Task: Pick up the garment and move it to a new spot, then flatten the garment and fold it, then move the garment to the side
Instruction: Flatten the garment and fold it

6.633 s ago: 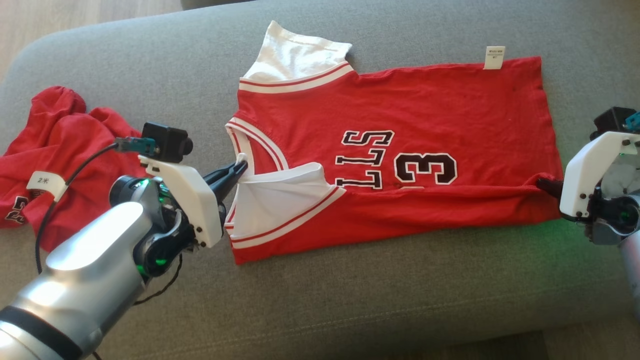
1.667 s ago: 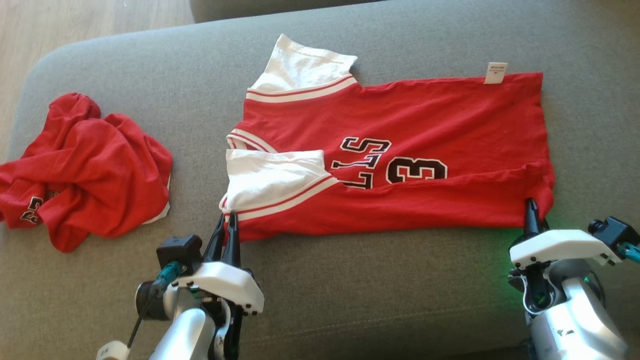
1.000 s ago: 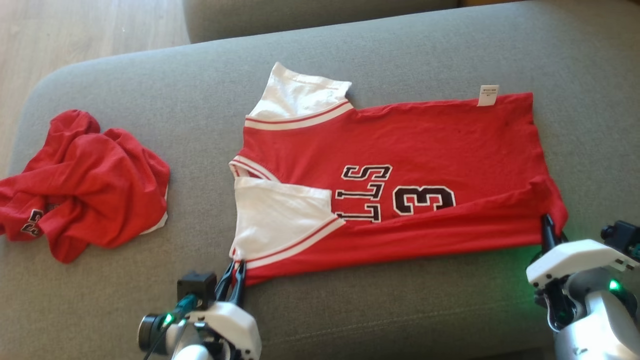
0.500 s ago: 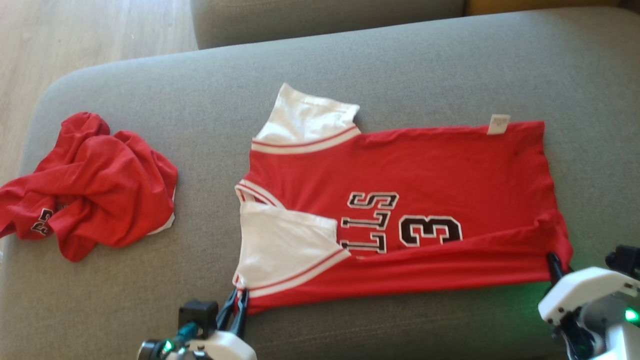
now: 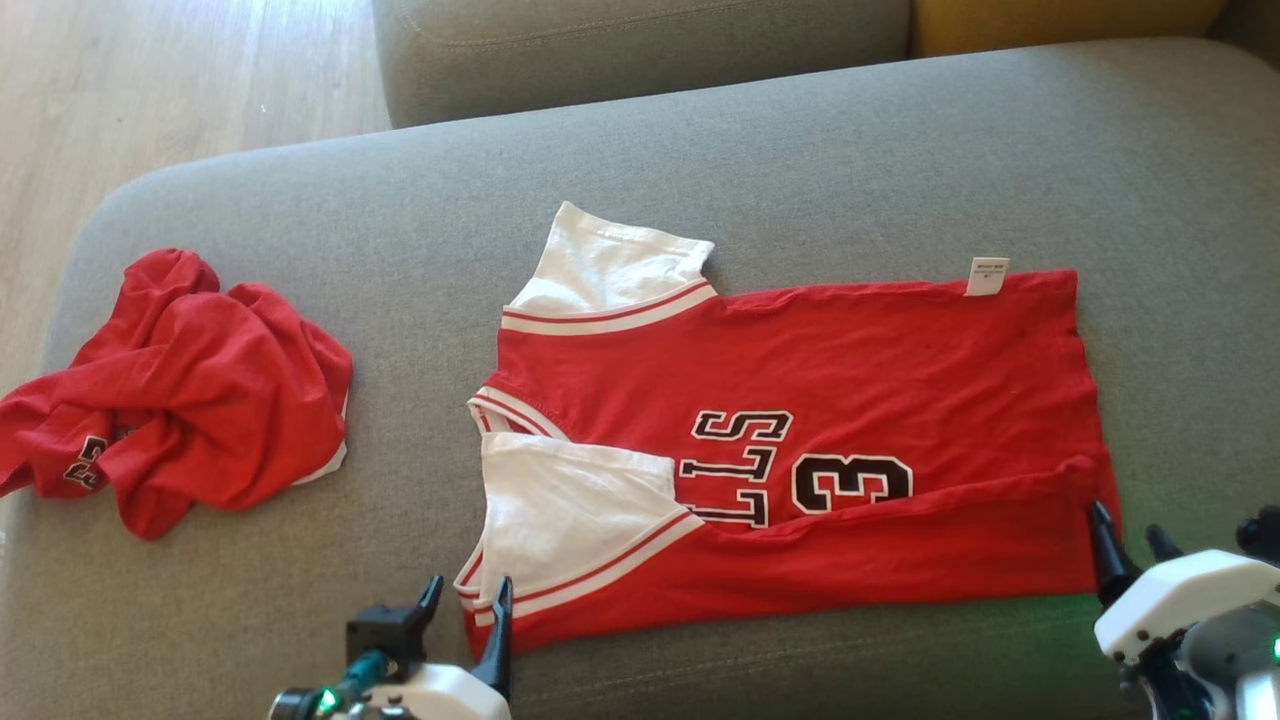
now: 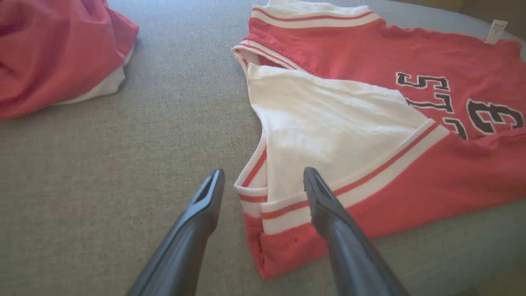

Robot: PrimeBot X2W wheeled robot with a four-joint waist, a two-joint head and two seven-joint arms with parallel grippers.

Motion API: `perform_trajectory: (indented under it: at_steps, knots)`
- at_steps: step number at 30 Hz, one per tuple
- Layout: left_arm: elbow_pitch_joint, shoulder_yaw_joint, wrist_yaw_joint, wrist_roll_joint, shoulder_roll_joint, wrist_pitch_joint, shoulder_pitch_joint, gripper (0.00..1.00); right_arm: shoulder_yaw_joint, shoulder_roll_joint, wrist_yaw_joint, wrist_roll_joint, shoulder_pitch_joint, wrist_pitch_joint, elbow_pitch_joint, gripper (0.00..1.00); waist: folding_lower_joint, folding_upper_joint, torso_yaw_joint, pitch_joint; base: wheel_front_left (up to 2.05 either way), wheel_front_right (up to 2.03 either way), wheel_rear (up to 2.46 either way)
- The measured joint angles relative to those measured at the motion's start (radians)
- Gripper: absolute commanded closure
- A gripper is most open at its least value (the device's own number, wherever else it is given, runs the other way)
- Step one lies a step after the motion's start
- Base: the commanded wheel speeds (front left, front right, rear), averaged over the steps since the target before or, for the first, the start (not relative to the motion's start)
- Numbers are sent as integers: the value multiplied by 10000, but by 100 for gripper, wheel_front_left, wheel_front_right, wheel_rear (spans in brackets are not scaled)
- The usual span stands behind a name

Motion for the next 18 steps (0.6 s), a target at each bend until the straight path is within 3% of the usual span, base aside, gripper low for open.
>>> perform_trajectory:
  at_steps: [5, 9, 13, 18]
  knots:
    - [-731, 366, 132, -104, 38, -130, -45, 0, 178, 0, 0, -2, 12, -765, -809, 0, 0, 0, 4, 47, 0, 0, 0]
    - [-1919, 821, 40, -100, -15, -282, -359, 0, 1097, -6, 0, 31, -27, -1987, -2115, 0, 0, 0, 27, 162, 0, 0, 0]
    - [-3185, 1862, 140, 75, -249, -295, -770, 0, 2128, -123, 0, -591, -24, -3078, -3248, 0, 0, 0, 5, 260, 0, 0, 0]
    - [-3829, 2558, 215, 378, -652, -295, -841, 0, 3005, -418, 0, -1586, -5, -3703, -3733, 0, 0, 0, -126, 420, 0, 0, 0]
